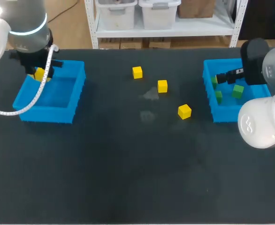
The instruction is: Put the green cubes in the right bin and the yellow cubes in the left bin.
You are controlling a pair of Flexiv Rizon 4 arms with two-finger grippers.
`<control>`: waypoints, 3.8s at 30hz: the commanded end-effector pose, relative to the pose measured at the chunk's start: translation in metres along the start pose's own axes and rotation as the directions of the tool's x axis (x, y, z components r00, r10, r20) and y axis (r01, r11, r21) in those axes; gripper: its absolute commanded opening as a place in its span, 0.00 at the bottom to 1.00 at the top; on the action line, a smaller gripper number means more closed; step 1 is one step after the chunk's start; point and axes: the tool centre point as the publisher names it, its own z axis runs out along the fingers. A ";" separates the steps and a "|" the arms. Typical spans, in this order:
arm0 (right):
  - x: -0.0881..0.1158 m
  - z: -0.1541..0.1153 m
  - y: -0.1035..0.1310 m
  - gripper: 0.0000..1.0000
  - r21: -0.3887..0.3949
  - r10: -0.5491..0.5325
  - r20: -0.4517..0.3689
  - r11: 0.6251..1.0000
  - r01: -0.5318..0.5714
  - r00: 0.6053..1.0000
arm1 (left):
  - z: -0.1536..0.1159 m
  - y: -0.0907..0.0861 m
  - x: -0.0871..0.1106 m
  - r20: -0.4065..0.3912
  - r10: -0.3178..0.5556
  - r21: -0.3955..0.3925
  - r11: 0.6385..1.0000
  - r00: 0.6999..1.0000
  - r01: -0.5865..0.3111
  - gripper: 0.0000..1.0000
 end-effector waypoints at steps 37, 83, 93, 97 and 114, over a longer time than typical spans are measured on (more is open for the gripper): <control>0.000 -0.001 0.000 1.00 -0.001 0.000 -0.001 1.000 0.000 1.000 | -0.023 -0.251 -0.127 0.075 0.433 0.153 0.885 0.898 -0.440 1.00; 0.000 -0.001 0.000 1.00 -0.001 0.000 -0.001 1.000 0.000 1.000 | 0.046 -0.265 -0.147 -0.236 0.292 0.238 0.942 0.927 -0.237 1.00; 0.000 -0.001 0.000 1.00 -0.001 0.000 -0.001 1.000 0.000 1.000 | 0.058 -0.272 -0.154 -0.270 0.242 0.262 0.950 0.932 -0.170 1.00; 0.000 -0.001 0.000 1.00 -0.001 0.000 -0.001 1.000 0.000 1.000 | 0.064 -0.277 -0.156 -0.291 0.230 0.269 0.951 0.929 -0.151 1.00; 0.000 -0.001 0.000 1.00 -0.001 0.000 -0.001 1.000 0.000 1.000 | 0.082 -0.293 -0.154 -0.351 0.280 0.249 0.948 0.894 -0.200 0.90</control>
